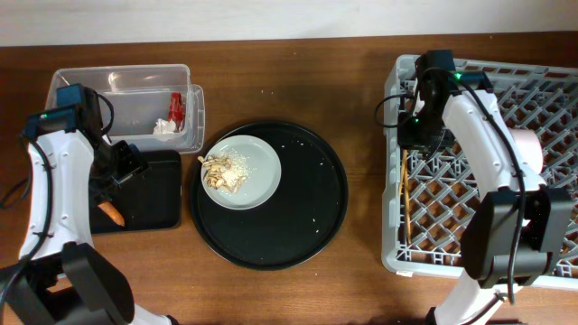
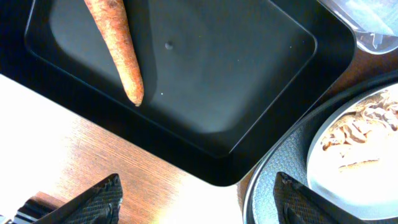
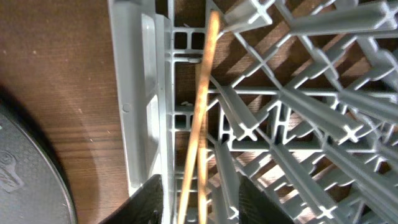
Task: Sort waste into correct bins and load items into the dishwasher rack
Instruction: 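Place the second chopstick into the dish rack, then grasp the white plate edge with the left gripper and lift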
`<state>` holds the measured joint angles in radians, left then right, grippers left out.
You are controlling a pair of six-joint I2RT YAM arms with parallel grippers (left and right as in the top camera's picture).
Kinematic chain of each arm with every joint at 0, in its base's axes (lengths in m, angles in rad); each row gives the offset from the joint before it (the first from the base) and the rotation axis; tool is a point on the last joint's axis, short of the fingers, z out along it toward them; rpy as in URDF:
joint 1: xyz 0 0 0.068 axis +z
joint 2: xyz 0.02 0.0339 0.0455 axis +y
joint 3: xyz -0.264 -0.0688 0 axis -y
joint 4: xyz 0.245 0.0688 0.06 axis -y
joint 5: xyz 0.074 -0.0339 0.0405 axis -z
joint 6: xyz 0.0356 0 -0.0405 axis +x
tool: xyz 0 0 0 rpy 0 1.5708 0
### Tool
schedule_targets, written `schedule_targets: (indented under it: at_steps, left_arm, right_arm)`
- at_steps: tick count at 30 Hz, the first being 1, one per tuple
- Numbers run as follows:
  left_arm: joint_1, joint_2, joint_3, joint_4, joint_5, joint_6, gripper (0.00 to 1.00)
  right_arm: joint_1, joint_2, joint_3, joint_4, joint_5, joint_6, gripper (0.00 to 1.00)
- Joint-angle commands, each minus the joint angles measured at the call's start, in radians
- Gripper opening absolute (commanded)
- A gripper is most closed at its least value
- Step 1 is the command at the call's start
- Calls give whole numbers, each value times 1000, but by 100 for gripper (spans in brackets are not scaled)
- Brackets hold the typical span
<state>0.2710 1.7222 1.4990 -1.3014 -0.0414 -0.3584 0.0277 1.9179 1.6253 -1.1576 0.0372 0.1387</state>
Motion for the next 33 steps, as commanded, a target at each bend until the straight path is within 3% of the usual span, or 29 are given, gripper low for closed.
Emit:
schedule_targets:
  at_steps: [1,6,7,10,12,17,21,27,31,33]
  left_arm:
    - [-13,-6,7,-3,1,15,77]
    - [-180,-6,7,23,1,43,78]
    - [-230,-6,7,33,1,42,78]
    - [-405,-6,7,88,1,42,78]
    - [-512,-4,7,145,0,43,79]
    - [-755,62,7,248,0,187,83]
    - [-852,179,7,304,-39,274,83]
    - [-854,360,7,321,-38,274,80]
    - [-854,413,7,322,-38,274,59]
    - [-854,419,7,321,-38,274,37]
  right_arm:
    - [-16,-48,74,-29,-2,-4,43]
    - [-159,-266,116,-143,-8,-4,49]
    - [-213,-308,116,-180,-52,-4,55]
    - [-323,-348,100,-331,-143,-12,56]
    - [-315,-348,56,-369,-173,-23,56]
    - [-296,-415,-212,-312,-177,-30,56]
    - [-296,-539,-395,-225,-177,-31,56]
    - [-296,-558,-401,-215,-177,-31,56]
    - [-296,-558,-401,-214,-177,-31,56]
    - [-296,-558,-401,-212,-177,-31,56]
